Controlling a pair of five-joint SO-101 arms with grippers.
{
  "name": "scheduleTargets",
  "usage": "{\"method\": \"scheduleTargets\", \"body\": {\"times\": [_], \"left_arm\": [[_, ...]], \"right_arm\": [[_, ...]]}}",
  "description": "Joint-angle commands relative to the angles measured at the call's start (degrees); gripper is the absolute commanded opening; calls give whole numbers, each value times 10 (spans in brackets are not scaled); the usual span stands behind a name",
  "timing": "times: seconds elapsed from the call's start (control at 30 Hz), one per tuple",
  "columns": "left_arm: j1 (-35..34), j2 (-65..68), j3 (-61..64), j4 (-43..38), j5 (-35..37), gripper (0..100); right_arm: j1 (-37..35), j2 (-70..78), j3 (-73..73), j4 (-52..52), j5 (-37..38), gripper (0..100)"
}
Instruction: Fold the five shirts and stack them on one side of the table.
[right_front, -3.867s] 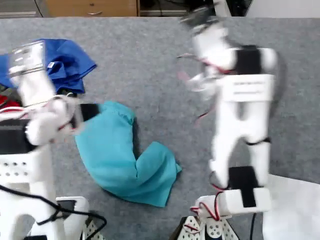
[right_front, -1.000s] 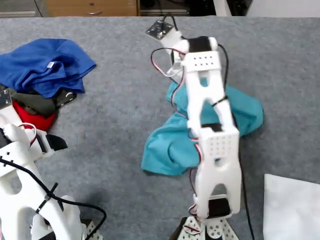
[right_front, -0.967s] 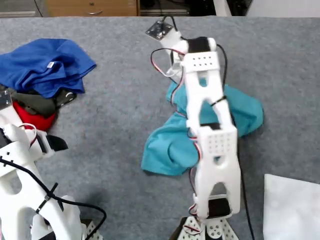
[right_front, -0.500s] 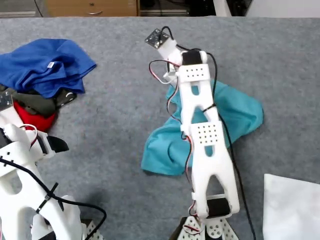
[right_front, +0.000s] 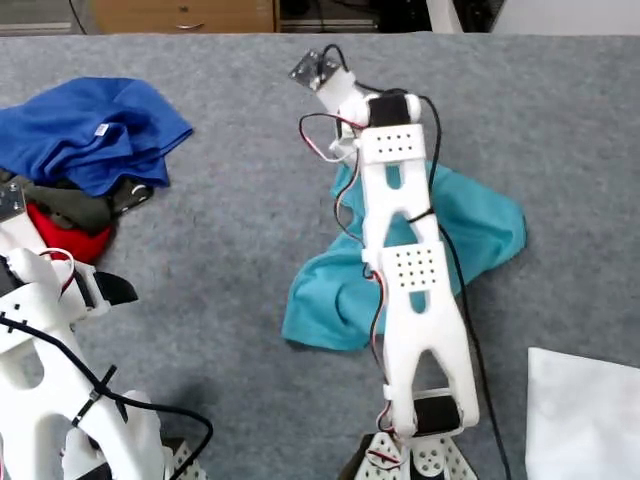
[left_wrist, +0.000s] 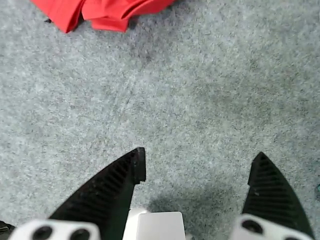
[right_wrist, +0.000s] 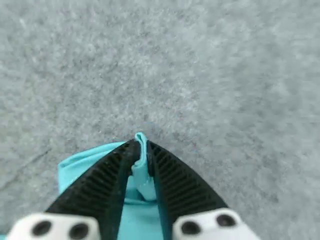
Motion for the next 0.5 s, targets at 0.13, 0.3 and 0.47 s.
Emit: {"method": "scheduleTargets", "body": {"times": [0.13, 0.3, 0.47], "left_arm": [[7, -5, -3, 0, 5, 332], [75, -7, 10, 0, 23, 332], [219, -10, 8, -38, 109, 332]], "right_arm": [[36, -187, -34, 74, -17, 4], [95, -298, -29, 105, -43, 4], [192, -426, 8, 105, -68, 4]]}}
